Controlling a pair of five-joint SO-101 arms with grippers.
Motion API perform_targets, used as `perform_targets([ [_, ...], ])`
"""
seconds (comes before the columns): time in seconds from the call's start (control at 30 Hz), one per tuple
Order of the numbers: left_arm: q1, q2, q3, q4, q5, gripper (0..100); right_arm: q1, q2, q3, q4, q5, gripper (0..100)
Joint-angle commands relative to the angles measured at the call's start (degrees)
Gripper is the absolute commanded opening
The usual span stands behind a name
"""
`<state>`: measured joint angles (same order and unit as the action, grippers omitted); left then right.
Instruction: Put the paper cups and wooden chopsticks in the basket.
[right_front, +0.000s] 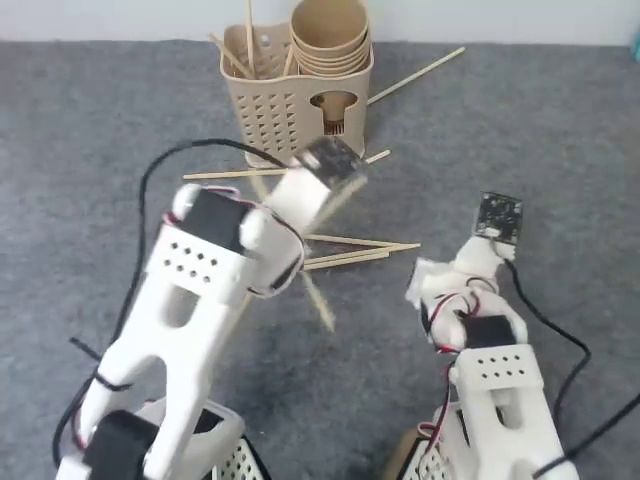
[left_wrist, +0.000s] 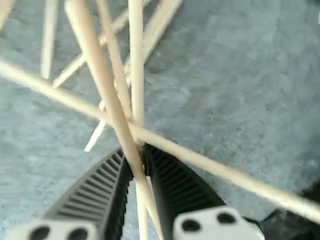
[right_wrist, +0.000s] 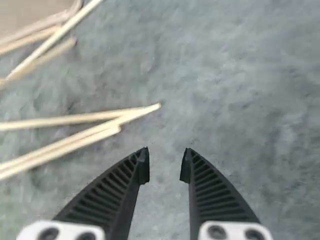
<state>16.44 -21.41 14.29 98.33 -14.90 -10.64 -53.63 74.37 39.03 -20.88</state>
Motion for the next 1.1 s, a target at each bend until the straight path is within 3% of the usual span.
perform_targets([
  [0.0,-2.29,-2.46,-5.05,1.14,0.97,1,-1.71,-1.10,0.00,-1.54,-0.70,11.8],
  [0.37,-1.93,-2.37,-24.48,2.02,5.10,1,-1.71,-0.92,0.35,-1.63,-0.70,11.8],
  [0.57,-2.37,1.41,-32.92,-2.46,5.63,1,-1.71,-0.92,0.35,-1.45,-0.70,11.8],
  [0.87,-8.18,15.56,-47.96,-14.07,13.01,1,-1.89,-0.92,0.35,-1.45,-0.70,11.8],
  [1.07,-12.40,25.14,-57.10,-33.32,19.16,1,-1.89,-0.92,0.44,-1.45,-0.70,11.8],
])
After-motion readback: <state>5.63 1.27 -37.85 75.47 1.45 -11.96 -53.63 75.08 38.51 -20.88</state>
